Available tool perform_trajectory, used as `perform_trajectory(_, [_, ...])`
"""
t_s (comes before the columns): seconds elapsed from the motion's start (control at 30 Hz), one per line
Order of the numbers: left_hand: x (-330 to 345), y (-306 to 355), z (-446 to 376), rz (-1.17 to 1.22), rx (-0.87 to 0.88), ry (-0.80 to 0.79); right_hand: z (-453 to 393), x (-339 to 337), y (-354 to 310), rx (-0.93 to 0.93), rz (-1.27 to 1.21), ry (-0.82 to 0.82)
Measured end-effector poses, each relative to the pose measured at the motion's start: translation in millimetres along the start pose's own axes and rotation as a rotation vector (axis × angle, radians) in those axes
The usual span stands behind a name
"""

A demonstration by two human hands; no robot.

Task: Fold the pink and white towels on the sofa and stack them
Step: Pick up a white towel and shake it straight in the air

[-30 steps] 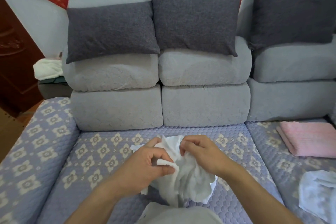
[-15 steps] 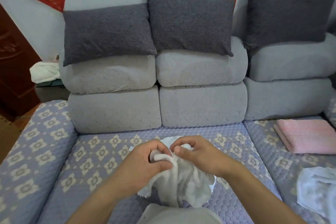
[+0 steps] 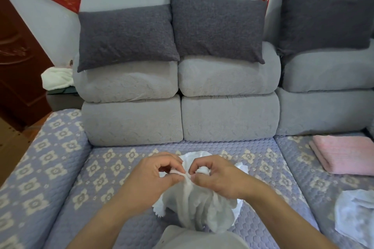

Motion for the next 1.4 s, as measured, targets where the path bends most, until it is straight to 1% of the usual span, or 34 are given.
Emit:
perform_trajectory(0.07, [-1,-3,-1,0.013,-0.024,-0.023,1,2,-7,-0.036,0.022,-0.017])
perform_trajectory(0.13, [3,-2,-3,0.036,-0.034,-0.087,1,5,-13,-0.065,0.018,-0.036])
perform_trajectory(0.2, [3,-4,-7,0.006,-0.033,-0.136,0,7,-13,-0.055,0.004,-0.048])
perform_trajectory(0.3, [-1,-5,-10,-0.061,-0.022,-0.156,2,6,-12,-0.02,0.046,-0.047])
perform_trajectory(0.37, [-8,-10,-13,-0.138,-0.075,-0.157,2,-4,-9,0.004,0.076,0.0])
perform_trajectory(0.4, [-17,-19,-17,-0.198,-0.117,-0.15,0,-14,-2,0.019,0.101,0.043])
perform_trajectory(0.43, [-32,-35,-25,-0.294,-0.16,-0.137,-3,-31,10,0.046,0.139,0.122])
perform_trajectory(0.47, [-54,-57,-30,-0.409,-0.198,-0.089,-6,-55,27,0.087,0.184,0.245])
perform_trajectory(0.5, [-82,-83,-33,-0.511,-0.239,0.007,-5,-85,49,0.153,0.213,0.399])
perform_trajectory(0.53, [-116,-112,-34,-0.545,-0.316,0.142,1,-115,74,0.24,0.218,0.57])
perform_trajectory(0.57, [-149,-139,-29,-0.51,-0.398,0.294,13,-141,96,0.324,0.185,0.725])
perform_trajectory(0.6, [-176,-165,-18,-0.427,-0.468,0.445,25,-158,114,0.378,0.141,0.835])
perform_trajectory(0.63, [-192,-179,-6,-0.375,-0.514,0.57,33,-167,128,0.401,0.12,0.89])
perform_trajectory(0.67, [-198,-190,2,-0.356,-0.533,0.66,38,-169,135,0.397,0.137,0.9])
perform_trajectory(0.7, [-195,-191,4,-0.356,-0.516,0.685,38,-168,137,0.376,0.182,0.888])
perform_trajectory(0.73, [-186,-193,1,-0.365,-0.476,0.646,38,-163,139,0.349,0.232,0.871])
perform_trajectory(0.8, [-160,-194,-5,-0.446,-0.38,0.464,38,-155,152,0.364,0.278,0.844])
perform_trajectory(0.83, [-153,-198,-4,-0.477,-0.383,0.382,40,-154,165,0.401,0.278,0.832])
perform_trajectory(0.87, [-151,-209,-1,-0.507,-0.395,0.325,45,-154,181,0.447,0.246,0.833])
perform_trajectory(0.93, [-145,-225,4,-0.519,-0.405,0.243,64,-154,215,0.546,0.067,0.89])
perform_trajectory(1.0, [-127,-230,1,-0.579,-0.316,0.14,78,-148,234,0.577,-0.09,0.978])
perform_trajectory(1.03, [-118,-230,-2,-0.604,-0.285,0.139,81,-142,235,0.57,-0.133,1.008])
perform_trajectory(1.07, [-115,-231,-3,-0.591,-0.263,0.208,82,-136,233,0.555,-0.147,1.022])
perform_trajectory(1.1, [-117,-234,-1,-0.589,-0.279,0.305,82,-129,229,0.541,-0.162,1.019])
perform_trajectory(1.13, [-122,-243,3,-0.541,-0.304,0.424,82,-123,228,0.509,-0.199,0.996])
perform_trajectory(1.17, [-127,-253,12,-0.494,-0.379,0.54,80,-115,229,0.48,-0.293,0.93])
perform_trajectory(1.2, [-131,-273,25,-0.437,-0.468,0.643,77,-103,233,0.448,-0.426,0.806])
perform_trajectory(1.23, [-128,-287,37,-0.41,-0.58,0.67,75,-89,240,0.449,-0.543,0.644])
perform_trajectory(1.27, [-122,-302,49,-0.396,-0.671,0.677,76,-72,244,0.48,-0.579,0.449])
perform_trajectory(1.3, [-115,-314,59,-0.371,-0.742,0.652,80,-54,250,0.554,-0.459,0.229])
perform_trajectory(1.33, [-111,-326,69,-0.308,-0.774,0.654,87,-36,257,0.636,-0.258,-0.005])
perform_trajectory(1.37, [-105,-328,77,-0.213,-0.792,0.66,96,-17,264,0.728,-0.034,-0.226])
perform_trajectory(1.4, [-97,-331,83,-0.072,-0.805,0.68,107,-1,273,0.821,0.139,-0.399])
Point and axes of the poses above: each hand's wrist, its own z-axis away from the middle knuckle, its own x-axis out of the palm, y = z × x, the point moved 8 cm from there along -z, towards the middle knuckle, and after that the axes turned 5 degrees about -y, right-handed, at the moved point
